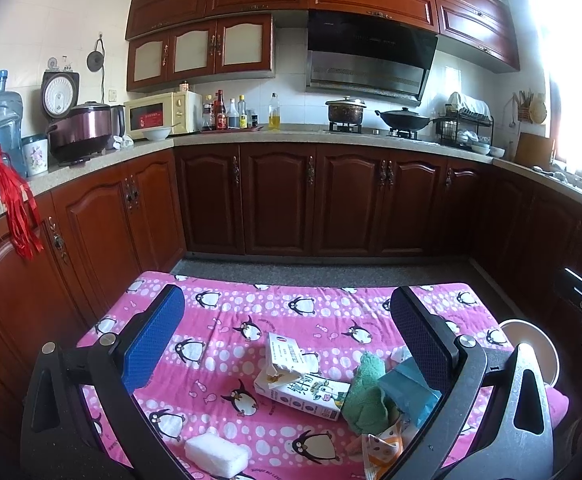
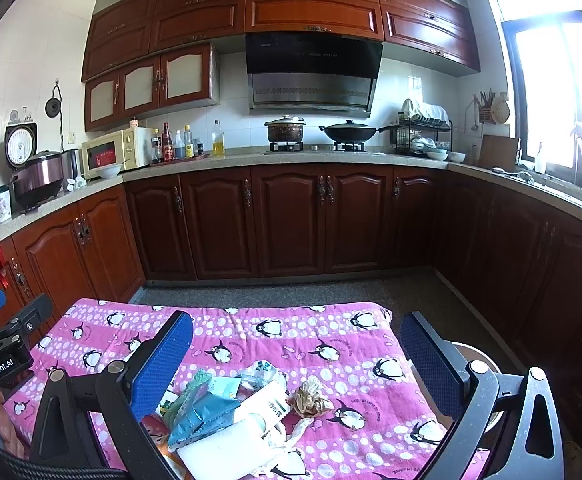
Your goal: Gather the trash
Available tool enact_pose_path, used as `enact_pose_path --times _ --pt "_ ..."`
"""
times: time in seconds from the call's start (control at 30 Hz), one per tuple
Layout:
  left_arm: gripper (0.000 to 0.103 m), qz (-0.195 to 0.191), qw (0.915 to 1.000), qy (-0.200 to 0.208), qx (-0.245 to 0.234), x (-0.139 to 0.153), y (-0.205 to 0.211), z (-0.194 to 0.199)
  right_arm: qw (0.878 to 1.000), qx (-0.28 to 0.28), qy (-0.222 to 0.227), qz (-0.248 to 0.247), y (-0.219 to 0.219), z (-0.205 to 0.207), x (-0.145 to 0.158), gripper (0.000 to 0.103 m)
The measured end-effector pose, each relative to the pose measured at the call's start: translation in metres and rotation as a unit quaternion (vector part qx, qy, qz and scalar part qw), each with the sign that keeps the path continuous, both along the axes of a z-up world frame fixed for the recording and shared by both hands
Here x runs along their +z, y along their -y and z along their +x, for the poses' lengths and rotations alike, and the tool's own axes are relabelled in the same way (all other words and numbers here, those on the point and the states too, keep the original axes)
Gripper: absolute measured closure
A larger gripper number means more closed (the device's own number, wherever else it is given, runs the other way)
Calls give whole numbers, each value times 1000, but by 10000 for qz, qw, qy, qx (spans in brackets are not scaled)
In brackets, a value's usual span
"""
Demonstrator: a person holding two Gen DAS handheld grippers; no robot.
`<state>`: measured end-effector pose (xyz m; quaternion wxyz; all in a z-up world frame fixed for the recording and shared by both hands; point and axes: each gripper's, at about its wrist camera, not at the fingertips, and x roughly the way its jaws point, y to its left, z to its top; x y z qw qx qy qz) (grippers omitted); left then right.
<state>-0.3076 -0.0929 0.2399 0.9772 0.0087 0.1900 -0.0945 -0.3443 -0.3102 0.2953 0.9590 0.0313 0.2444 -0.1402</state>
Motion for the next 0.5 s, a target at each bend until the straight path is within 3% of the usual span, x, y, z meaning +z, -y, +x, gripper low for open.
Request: enact_pose_path --times 0.5 --pt "1 -15 10000 -21 18 -2 -2 3 10000 -7 -52 22 0 2 -4 0"
